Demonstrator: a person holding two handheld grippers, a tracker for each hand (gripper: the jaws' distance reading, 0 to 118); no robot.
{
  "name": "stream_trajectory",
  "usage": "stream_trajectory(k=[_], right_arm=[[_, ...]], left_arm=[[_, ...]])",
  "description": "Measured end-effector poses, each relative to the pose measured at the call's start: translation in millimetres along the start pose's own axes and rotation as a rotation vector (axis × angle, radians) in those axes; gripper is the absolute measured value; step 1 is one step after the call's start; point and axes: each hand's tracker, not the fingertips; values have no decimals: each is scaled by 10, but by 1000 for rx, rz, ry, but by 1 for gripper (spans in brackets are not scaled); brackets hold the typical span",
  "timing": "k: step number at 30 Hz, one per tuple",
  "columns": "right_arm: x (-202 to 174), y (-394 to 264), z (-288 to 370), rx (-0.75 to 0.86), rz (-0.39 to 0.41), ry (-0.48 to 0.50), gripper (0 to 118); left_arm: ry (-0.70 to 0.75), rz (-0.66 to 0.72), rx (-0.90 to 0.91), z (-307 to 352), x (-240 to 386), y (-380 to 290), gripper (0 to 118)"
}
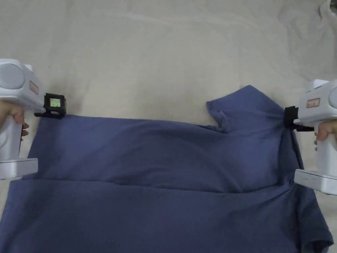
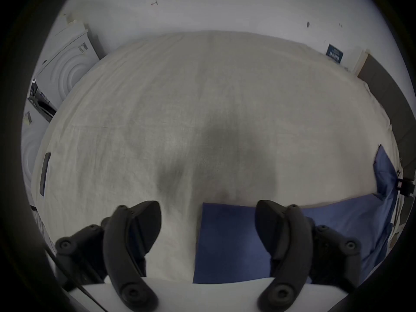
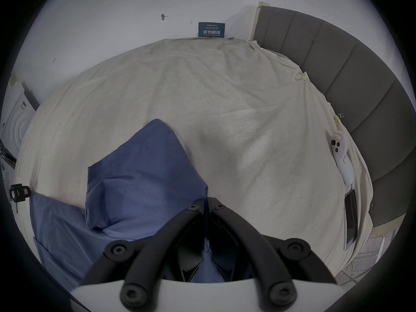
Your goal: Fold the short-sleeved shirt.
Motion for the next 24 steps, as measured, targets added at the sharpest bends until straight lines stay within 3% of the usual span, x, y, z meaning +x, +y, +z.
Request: stream_trajectory(k=[2,3,4,8,14,24], right_arm=[[1,-4,-10,-1,8,-1,1],[1,-5,-15,-2,11,0,1],[-13,-12,-17,-5,14,2,1],[-9,-12,-12,-3,10,9,1],[33,-30,174,23,-3,10,1],[150,-344,934,158,-12,-19,1]], left_arm=[[-1,20,1,-35,24,-8,68],[-8,28,1,-57,32,-6,40],[1,22,-4,-83,66,-11,4],[12,-28,-6,-92,62,-78,0],[-73,104,186,402,-119,-140,0],[-105,131,356,1280,-438,-670,0]])
